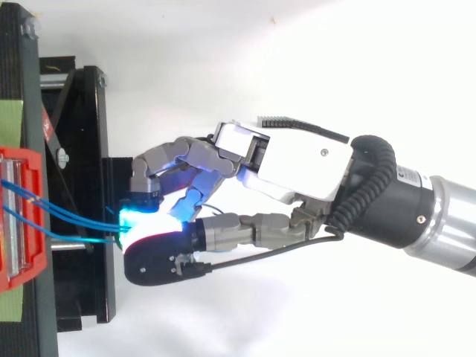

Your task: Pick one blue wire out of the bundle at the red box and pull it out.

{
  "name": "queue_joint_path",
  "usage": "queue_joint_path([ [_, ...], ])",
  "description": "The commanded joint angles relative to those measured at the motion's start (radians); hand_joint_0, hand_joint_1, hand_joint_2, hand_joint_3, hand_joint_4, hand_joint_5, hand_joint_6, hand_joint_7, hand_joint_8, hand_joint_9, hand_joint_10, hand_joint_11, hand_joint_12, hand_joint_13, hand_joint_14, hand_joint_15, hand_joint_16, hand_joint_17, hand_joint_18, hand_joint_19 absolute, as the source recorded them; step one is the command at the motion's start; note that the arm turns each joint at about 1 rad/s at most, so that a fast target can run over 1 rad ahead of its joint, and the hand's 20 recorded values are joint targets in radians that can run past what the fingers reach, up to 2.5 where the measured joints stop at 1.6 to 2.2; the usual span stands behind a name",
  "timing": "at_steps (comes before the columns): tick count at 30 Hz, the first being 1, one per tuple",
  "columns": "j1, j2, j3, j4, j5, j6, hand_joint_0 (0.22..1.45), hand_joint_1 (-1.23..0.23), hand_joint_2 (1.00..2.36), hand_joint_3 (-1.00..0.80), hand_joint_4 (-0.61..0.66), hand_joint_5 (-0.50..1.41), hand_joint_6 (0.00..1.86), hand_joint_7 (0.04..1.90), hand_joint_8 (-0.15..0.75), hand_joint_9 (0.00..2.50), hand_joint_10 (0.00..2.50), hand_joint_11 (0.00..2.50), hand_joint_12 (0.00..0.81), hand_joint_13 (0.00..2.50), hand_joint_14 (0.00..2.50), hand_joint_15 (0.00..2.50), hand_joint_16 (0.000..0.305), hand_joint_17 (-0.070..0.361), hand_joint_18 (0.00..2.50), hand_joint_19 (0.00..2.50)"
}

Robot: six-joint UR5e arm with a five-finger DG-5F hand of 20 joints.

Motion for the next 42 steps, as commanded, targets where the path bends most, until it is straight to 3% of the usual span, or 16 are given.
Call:
queue_joint_path([
  [1,0.0,0.0,0.0,-0.037,-0.002,0.0,0.61,-0.72,1.01,-0.3,0.24,-0.18,0.83,1.1,0.278,1.11,0.03,1.17,0.358,0.61,0.02,0.43,0.05,0.113,0.47,0.37],
  [7,0.0,0.0,0.0,-0.042,-0.002,0.003,0.64,-0.81,1.01,-0.28,0.18,-0.19,0.86,1.09,0.275,1.06,0.03,1.19,0.353,0.59,0.02,0.43,0.05,0.114,0.47,0.36],
  [11,0.002,0.0,0.0,-0.046,-0.003,0.008,0.69,-0.86,1.02,-0.23,0.24,-0.22,0.88,1.03,0.264,0.91,0.03,1.14,0.351,0.54,0.02,0.4,0.051,0.115,0.46,0.32],
  [14,0.003,0.0,0.0,-0.043,-0.003,0.003,0.71,-0.87,1.01,-0.28,0.25,-0.24,0.88,1.01,0.26,0.82,0.02,1.09,0.352,0.51,0.02,0.39,0.052,0.116,0.44,0.32],
  [17,0.003,0.001,0.0,-0.043,-0.005,0.005,0.67,-0.88,1.0,-0.44,0.26,-0.24,0.87,1.0,0.256,0.78,0.03,1.08,0.352,0.5,0.02,0.39,0.052,0.117,0.42,0.34],
  [20,0.005,0.0,0.0,-0.043,-0.005,0.008,0.58,-0.77,1.0,-0.5,0.24,-0.22,0.85,1.01,0.268,0.8,0.03,1.07,0.362,0.48,0.02,0.39,0.053,0.12,0.39,0.36],
  [22,0.006,0.0,0.0,-0.043,-0.005,0.001,0.55,-0.62,1.0,-0.5,0.22,-0.19,0.83,1.04,0.272,0.89,0.03,1.03,0.366,0.5,0.02,0.39,0.054,0.121,0.4,0.39],
  [26,0.008,0.0,0.0,-0.046,-0.003,0.001,0.58,-0.52,1.0,-0.5,0.18,-0.16,0.8,1.09,0.262,0.98,0.03,1.02,0.357,0.53,0.02,0.38,0.051,0.114,0.4,0.4],
  [37,0.008,0.0,0.0,-0.059,-0.003,0.0,0.63,-0.75,1.01,-0.33,0.2,-0.18,0.85,1.1,0.259,0.99,0.03,1.09,0.353,0.55,0.02,0.4,0.05,0.112,0.44,0.38],
  [42,0.009,0.0,0.0,-0.057,-0.005,0.0,0.65,-0.82,1.01,-0.37,0.2,-0.2,0.87,1.06,0.262,0.96,0.03,1.11,0.354,0.55,0.02,0.4,0.05,0.113,0.44,0.37],
])
